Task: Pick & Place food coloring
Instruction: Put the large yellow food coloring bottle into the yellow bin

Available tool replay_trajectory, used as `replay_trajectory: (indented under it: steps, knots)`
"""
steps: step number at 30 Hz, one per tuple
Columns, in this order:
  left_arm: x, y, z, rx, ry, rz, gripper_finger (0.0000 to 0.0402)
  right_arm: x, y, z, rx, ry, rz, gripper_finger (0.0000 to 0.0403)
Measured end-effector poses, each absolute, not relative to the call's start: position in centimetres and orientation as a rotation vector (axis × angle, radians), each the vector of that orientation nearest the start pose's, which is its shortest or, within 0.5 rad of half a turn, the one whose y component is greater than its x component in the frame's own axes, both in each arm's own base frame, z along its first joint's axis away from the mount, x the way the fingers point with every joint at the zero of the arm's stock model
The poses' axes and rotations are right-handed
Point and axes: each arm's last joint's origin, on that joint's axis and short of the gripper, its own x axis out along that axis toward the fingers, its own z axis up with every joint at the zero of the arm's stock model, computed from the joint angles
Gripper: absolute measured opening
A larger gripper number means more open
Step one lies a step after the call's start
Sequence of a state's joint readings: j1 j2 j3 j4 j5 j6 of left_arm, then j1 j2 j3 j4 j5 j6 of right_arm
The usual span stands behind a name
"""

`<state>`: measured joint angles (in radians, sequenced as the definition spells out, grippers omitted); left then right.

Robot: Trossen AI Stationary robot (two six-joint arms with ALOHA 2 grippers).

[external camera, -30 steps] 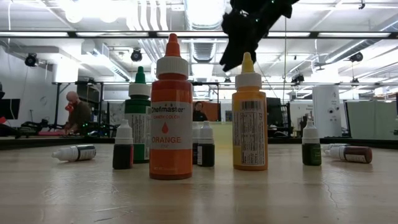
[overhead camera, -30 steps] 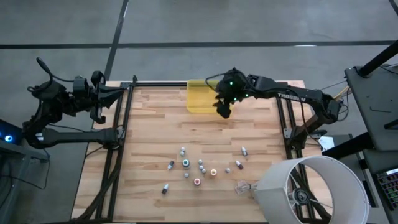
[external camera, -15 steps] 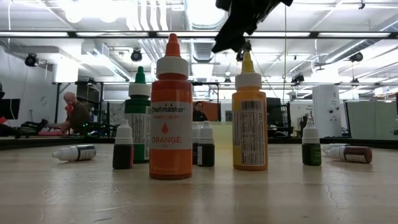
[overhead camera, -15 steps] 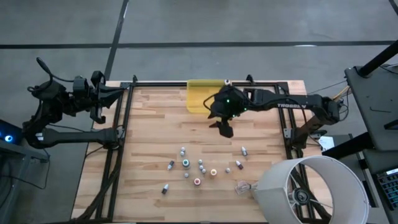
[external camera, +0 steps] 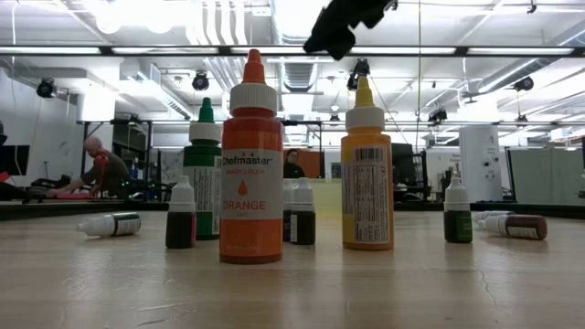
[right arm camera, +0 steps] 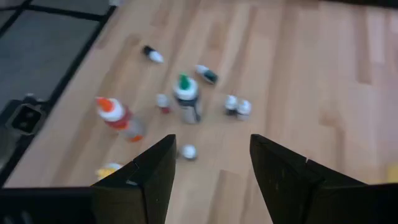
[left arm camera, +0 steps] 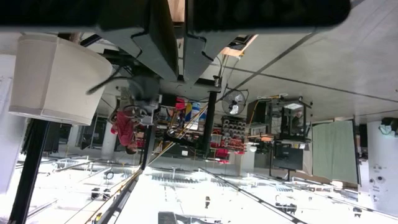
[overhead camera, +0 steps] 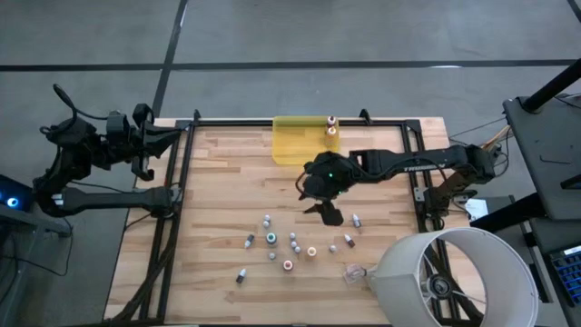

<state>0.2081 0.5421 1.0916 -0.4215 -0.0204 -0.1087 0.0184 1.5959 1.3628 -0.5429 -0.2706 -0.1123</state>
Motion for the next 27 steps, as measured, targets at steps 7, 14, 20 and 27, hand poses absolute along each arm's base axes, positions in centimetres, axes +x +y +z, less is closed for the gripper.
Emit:
replay_trajectory:
  steps: [7,14,20,27]
  knots:
    - [6.6,1.4,43.1,-0.096,-0.140,0.220,0.0000,35.2,4.6,29.0,-0.067,0.786,0.416,0.0196]
    - [6.6,1.4,43.1,-0.096,-0.140,0.220,0.0000,34.7,7.5,28.8,-0.139,0.774,0.550,0.0196]
    - [6.6,1.4,43.1,-0.096,-0.141,0.221,0.0000,34.2,9.2,28.9,-0.136,0.743,0.727,0.0196]
    - [6.6,1.4,43.1,-0.096,-0.140,0.221,0.0000,33.8,10.1,28.4,-0.237,0.718,0.792,0.0196]
